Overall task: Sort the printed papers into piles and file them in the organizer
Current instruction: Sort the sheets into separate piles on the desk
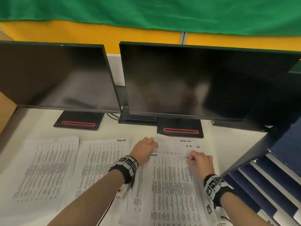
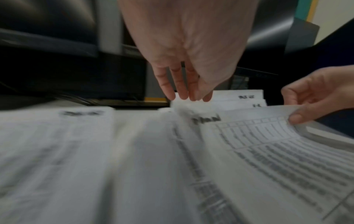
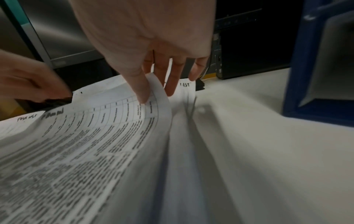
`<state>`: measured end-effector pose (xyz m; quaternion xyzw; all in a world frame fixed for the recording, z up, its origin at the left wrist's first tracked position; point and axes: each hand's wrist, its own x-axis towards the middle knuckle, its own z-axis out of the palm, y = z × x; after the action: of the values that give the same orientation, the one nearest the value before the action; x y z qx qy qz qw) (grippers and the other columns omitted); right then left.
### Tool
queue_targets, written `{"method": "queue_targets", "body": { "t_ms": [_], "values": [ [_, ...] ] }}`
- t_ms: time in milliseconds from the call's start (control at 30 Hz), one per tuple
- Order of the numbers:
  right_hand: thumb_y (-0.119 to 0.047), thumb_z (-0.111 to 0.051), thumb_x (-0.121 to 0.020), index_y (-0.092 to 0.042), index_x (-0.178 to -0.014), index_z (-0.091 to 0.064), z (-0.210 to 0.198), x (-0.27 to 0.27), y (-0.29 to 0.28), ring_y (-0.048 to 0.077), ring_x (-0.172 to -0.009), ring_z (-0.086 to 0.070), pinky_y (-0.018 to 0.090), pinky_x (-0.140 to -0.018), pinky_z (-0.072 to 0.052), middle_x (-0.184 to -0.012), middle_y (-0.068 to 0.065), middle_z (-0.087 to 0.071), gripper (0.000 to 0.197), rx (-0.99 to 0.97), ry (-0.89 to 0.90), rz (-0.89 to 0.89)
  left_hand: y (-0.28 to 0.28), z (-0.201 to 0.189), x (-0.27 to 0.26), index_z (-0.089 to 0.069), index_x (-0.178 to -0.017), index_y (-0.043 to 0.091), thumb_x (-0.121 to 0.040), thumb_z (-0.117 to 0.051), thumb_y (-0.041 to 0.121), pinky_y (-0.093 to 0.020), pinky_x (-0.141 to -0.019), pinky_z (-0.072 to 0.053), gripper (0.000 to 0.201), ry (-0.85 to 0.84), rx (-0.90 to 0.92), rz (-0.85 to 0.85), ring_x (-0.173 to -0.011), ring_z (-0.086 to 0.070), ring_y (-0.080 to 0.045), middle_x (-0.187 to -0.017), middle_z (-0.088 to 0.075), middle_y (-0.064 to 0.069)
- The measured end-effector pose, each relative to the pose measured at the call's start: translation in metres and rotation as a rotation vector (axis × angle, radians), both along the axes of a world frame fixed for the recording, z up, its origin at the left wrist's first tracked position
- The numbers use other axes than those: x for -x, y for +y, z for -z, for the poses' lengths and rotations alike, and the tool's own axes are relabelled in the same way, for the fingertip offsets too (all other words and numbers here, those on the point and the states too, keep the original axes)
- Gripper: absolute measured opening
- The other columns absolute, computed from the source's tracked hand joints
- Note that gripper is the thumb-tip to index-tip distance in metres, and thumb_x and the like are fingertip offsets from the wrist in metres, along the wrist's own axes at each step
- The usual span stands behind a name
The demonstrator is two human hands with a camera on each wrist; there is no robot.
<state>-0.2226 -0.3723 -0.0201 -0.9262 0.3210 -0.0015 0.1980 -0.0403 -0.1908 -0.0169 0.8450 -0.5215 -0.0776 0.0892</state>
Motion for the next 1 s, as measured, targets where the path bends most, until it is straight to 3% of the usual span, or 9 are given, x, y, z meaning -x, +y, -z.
{"method": "queue_targets", "body": {
  "t_ms": [67, 167, 300, 400, 533, 633, 733, 833, 1000],
  "values": [
    [-0.019, -0.049, -0.087, -0.030, -0.073, -0.052, -0.002, 0.006, 0.000, 0.009, -0.073, -0.052, 0.031, -0.077, -0.028, -0.072, -0.009, -0.062, 0.018, -0.046, -0.050, 0.025, -0.020, 0.006, 0.001, -0.042, -0.133, 0.021, -0.087, -0.044, -0.001, -0.038, -0.099, -0.037, 0.051, 0.011, -0.082, 0.000, -0.118, -0.041, -0.022, -0.131, -0.047, -0.001],
    [-0.018, -0.049, -0.088, -0.027, -0.078, -0.057, -0.006, 0.007, -0.002, 0.007, -0.079, -0.047, 0.031, -0.081, -0.028, -0.077, -0.011, -0.058, 0.016, -0.086, -0.109, 0.054, -0.036, 0.008, -0.001, -0.039, -0.134, 0.021, -0.091, -0.049, 0.018, -0.041, -0.102, -0.031, 0.045, 0.036, -0.142, -0.061, -0.121, -0.040, -0.024, -0.131, -0.046, -0.003],
    [-0.020, -0.062, -0.083, -0.027, -0.080, -0.063, -0.009, 0.003, -0.007, 0.009, -0.108, -0.037, 0.032, -0.095, -0.026, -0.111, -0.011, -0.044, 0.007, -0.075, -0.142, 0.092, -0.042, 0.003, -0.007, -0.058, -0.100, 0.019, -0.092, -0.046, 0.023, -0.037, -0.096, -0.033, 0.014, 0.047, -0.063, -0.054, -0.099, -0.050, -0.021, -0.104, -0.062, 0.000],
    [-0.019, -0.063, -0.083, -0.025, -0.081, -0.065, -0.011, 0.000, -0.010, 0.013, -0.118, -0.035, 0.036, -0.100, -0.026, -0.120, -0.012, -0.044, 0.006, -0.088, -0.124, 0.081, -0.037, 0.003, -0.006, -0.058, -0.083, 0.017, -0.093, -0.049, 0.026, -0.028, -0.084, -0.033, 0.016, 0.109, 0.021, -0.001, -0.086, -0.045, -0.016, -0.089, -0.064, 0.000],
    [-0.020, -0.059, -0.087, -0.027, -0.079, -0.060, -0.015, 0.001, -0.007, 0.015, -0.104, -0.044, 0.031, -0.085, -0.027, -0.099, -0.013, -0.056, 0.011, -0.081, -0.125, 0.023, -0.024, 0.002, 0.004, -0.060, -0.085, 0.014, -0.093, -0.052, 0.026, -0.025, -0.077, -0.034, 0.017, 0.131, 0.085, 0.121, -0.088, -0.042, -0.013, -0.089, -0.064, -0.002],
    [-0.016, -0.058, -0.088, -0.024, -0.080, -0.063, -0.020, 0.007, -0.002, 0.012, -0.095, -0.045, 0.028, -0.081, -0.025, -0.079, -0.020, -0.049, 0.012, -0.047, -0.141, -0.009, -0.019, 0.001, 0.008, -0.062, -0.089, 0.014, -0.095, -0.047, 0.035, -0.029, -0.082, -0.036, 0.026, 0.095, 0.116, 0.149, -0.089, -0.043, -0.014, -0.092, -0.062, -0.001],
    [-0.014, -0.060, -0.087, -0.021, -0.083, -0.067, -0.019, 0.017, 0.001, 0.008, -0.092, -0.043, 0.027, -0.086, -0.032, -0.075, -0.028, -0.043, 0.011, -0.035, -0.143, -0.071, -0.025, -0.002, -0.003, -0.060, -0.110, 0.019, -0.097, -0.047, 0.024, -0.034, -0.095, -0.039, 0.019, 0.101, 0.198, -0.068, -0.107, -0.044, -0.018, -0.118, -0.052, 0.001],
    [-0.012, -0.063, -0.085, -0.020, -0.083, -0.069, -0.020, 0.024, 0.004, 0.007, -0.089, -0.044, 0.027, -0.082, -0.037, -0.074, -0.031, -0.040, 0.010, -0.047, -0.154, -0.113, -0.033, -0.005, -0.020, -0.046, -0.126, 0.026, -0.093, -0.047, 0.009, -0.036, -0.100, -0.036, 0.038, 0.083, 0.107, -0.176, -0.117, -0.041, -0.020, -0.129, -0.047, 0.002],
    [-0.008, -0.065, -0.082, -0.024, -0.081, -0.068, -0.013, 0.037, 0.007, 0.011, -0.086, -0.049, 0.021, -0.076, -0.038, -0.082, -0.024, -0.043, 0.016, -0.094, -0.147, -0.131, -0.026, -0.007, -0.034, -0.058, -0.106, 0.027, -0.092, -0.047, 0.008, -0.032, -0.093, -0.043, 0.026, 0.030, 0.159, -0.168, -0.101, -0.050, -0.018, -0.107, -0.053, 0.002]
  ]
}}
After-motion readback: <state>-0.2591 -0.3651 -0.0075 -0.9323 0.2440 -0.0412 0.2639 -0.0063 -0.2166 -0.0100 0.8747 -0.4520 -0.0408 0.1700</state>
